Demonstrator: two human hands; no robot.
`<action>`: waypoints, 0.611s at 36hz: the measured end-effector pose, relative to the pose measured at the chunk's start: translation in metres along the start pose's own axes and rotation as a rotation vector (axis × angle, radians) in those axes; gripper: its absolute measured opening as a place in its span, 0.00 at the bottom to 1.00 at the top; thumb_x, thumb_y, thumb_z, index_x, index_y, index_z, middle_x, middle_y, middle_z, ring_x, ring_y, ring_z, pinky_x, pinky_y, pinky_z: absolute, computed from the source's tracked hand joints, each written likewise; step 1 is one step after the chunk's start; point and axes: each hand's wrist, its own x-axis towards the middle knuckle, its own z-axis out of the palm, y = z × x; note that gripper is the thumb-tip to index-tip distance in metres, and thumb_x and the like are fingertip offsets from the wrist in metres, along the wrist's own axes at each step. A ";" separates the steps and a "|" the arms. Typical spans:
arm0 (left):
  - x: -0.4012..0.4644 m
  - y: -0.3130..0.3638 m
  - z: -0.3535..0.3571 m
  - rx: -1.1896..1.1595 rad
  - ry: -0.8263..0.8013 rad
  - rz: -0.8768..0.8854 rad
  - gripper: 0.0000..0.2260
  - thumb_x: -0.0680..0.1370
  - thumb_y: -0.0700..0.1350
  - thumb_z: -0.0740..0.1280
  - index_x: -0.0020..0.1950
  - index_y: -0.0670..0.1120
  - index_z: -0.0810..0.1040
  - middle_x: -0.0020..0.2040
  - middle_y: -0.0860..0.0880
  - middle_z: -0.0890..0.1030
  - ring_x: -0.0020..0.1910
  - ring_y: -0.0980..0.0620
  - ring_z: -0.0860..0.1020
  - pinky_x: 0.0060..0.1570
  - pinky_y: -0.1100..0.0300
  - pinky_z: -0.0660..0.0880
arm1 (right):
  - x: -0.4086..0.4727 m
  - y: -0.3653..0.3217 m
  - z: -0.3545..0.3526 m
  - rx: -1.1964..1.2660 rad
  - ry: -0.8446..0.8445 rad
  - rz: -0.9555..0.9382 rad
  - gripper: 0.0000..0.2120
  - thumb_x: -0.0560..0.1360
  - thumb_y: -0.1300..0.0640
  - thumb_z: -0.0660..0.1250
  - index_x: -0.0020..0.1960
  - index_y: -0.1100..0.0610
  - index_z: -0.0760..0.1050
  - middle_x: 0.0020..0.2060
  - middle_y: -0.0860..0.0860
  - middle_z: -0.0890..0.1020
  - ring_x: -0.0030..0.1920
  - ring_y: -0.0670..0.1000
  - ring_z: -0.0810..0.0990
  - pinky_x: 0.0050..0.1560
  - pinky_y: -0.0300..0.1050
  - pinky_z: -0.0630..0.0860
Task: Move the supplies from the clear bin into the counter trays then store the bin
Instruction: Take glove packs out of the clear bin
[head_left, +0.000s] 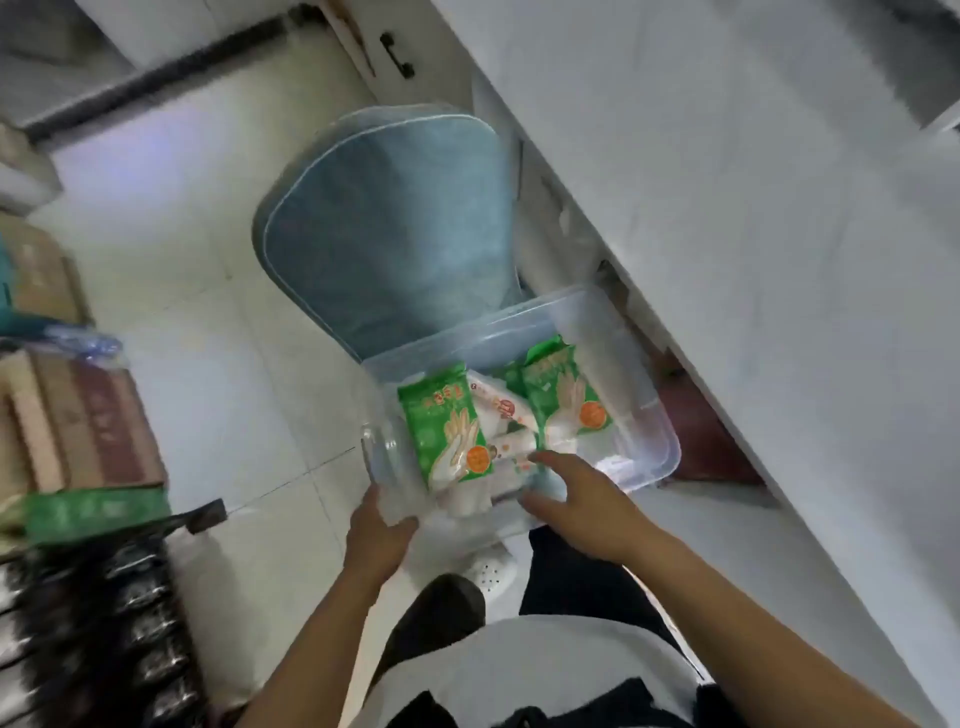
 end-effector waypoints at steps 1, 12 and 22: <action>0.003 0.000 0.004 -0.050 0.029 -0.046 0.29 0.76 0.40 0.71 0.75 0.45 0.64 0.67 0.41 0.75 0.48 0.53 0.77 0.40 0.63 0.73 | 0.015 0.002 -0.004 0.015 -0.018 -0.005 0.29 0.76 0.43 0.68 0.74 0.47 0.65 0.72 0.48 0.70 0.68 0.49 0.72 0.60 0.40 0.65; 0.029 -0.010 0.053 -0.256 0.210 -0.341 0.33 0.78 0.44 0.68 0.80 0.51 0.57 0.75 0.45 0.67 0.70 0.44 0.69 0.62 0.55 0.68 | 0.186 0.033 0.024 0.193 -0.181 0.280 0.25 0.73 0.55 0.73 0.68 0.60 0.73 0.63 0.58 0.78 0.57 0.57 0.79 0.58 0.51 0.77; 0.042 -0.038 0.062 -0.341 0.255 -0.342 0.33 0.78 0.44 0.68 0.79 0.57 0.57 0.76 0.49 0.66 0.72 0.48 0.67 0.60 0.58 0.65 | 0.288 0.039 0.092 0.421 -0.193 0.549 0.27 0.72 0.62 0.74 0.69 0.57 0.71 0.56 0.56 0.77 0.42 0.51 0.75 0.39 0.47 0.74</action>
